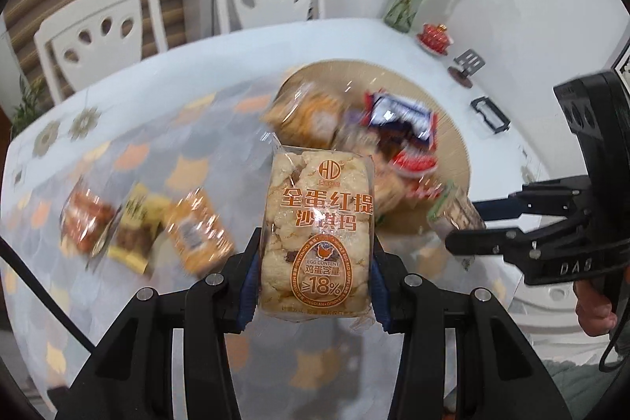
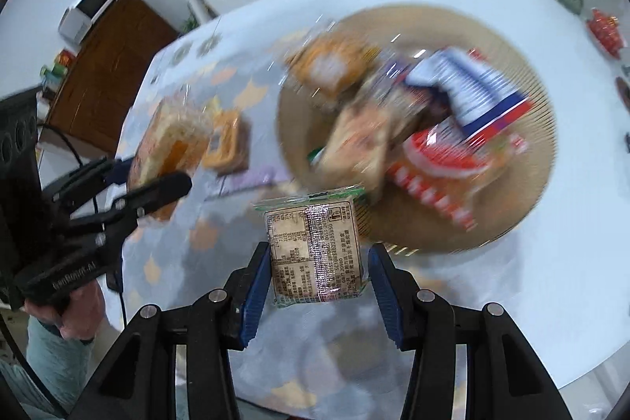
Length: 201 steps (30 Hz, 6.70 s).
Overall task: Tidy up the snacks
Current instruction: 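Carry both held packets over the brown glass bowl, then open both grippers to release the packets into the bowl, then grasp the orange barcode cake packet with the right gripper while the left grasps the yellow peanut bag, then lift both held snacks and carry them over the brown glass bowl, then open both grippers to drop the cake packet and peanut bag into the bowl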
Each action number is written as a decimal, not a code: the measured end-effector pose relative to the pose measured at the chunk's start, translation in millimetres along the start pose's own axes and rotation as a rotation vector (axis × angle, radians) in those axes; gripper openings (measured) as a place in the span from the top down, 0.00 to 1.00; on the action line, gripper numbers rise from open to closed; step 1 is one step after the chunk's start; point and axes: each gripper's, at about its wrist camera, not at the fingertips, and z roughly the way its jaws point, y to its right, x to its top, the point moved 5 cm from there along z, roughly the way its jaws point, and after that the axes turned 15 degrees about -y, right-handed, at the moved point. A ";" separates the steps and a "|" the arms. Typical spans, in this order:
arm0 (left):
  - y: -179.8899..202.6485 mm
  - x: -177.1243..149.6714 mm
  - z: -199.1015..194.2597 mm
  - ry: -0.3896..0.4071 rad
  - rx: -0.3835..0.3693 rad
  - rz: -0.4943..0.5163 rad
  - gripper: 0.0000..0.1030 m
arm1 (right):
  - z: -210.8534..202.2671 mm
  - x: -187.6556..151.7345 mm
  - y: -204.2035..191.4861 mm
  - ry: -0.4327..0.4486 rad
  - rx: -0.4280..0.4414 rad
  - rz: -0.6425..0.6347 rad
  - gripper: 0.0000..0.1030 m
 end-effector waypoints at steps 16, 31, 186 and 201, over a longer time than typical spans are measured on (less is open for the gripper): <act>32.4 71.0 19.8 0.017 0.032 0.003 0.58 | -50.7 73.4 36.2 0.113 0.022 0.048 0.53; 28.3 52.4 36.3 -0.038 -0.057 -0.150 0.27 | -36.5 62.3 83.8 0.053 0.013 0.060 0.42; 20.4 88.7 50.6 -0.070 -0.176 -0.175 0.37 | -33.9 75.2 123.9 0.035 0.182 0.223 0.44; -72.0 27.5 -16.3 0.047 -0.077 -0.336 0.37 | -17.4 61.6 0.9 0.018 0.138 -0.033 0.44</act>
